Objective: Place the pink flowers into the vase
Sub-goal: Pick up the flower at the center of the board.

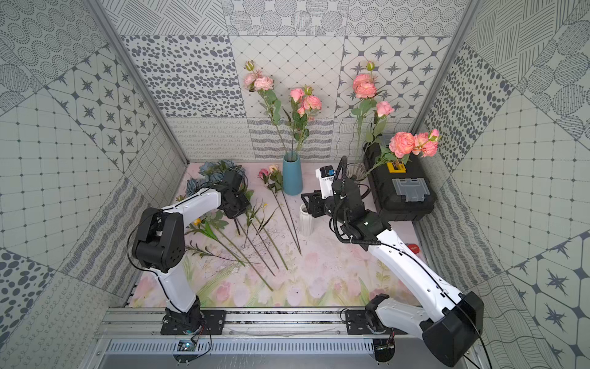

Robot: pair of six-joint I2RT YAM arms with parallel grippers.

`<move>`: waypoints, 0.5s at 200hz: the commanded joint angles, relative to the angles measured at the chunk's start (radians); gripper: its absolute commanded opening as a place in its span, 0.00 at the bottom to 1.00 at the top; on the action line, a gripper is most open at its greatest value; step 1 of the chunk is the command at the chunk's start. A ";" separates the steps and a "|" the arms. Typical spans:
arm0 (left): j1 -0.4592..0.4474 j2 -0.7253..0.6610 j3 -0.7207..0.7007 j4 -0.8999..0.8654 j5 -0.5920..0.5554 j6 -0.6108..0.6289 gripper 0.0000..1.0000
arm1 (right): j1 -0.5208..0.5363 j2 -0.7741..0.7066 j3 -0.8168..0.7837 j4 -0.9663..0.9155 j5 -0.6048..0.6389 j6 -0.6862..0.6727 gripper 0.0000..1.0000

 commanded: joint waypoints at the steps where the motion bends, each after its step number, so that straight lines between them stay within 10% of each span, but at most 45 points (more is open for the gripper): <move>1: -0.005 -0.038 0.004 0.004 -0.012 0.000 0.04 | -0.001 0.010 0.013 0.027 0.024 0.016 0.54; 100: 0.045 -0.353 -0.069 -0.142 -0.036 0.075 0.01 | 0.099 0.150 0.227 -0.141 0.012 -0.065 0.52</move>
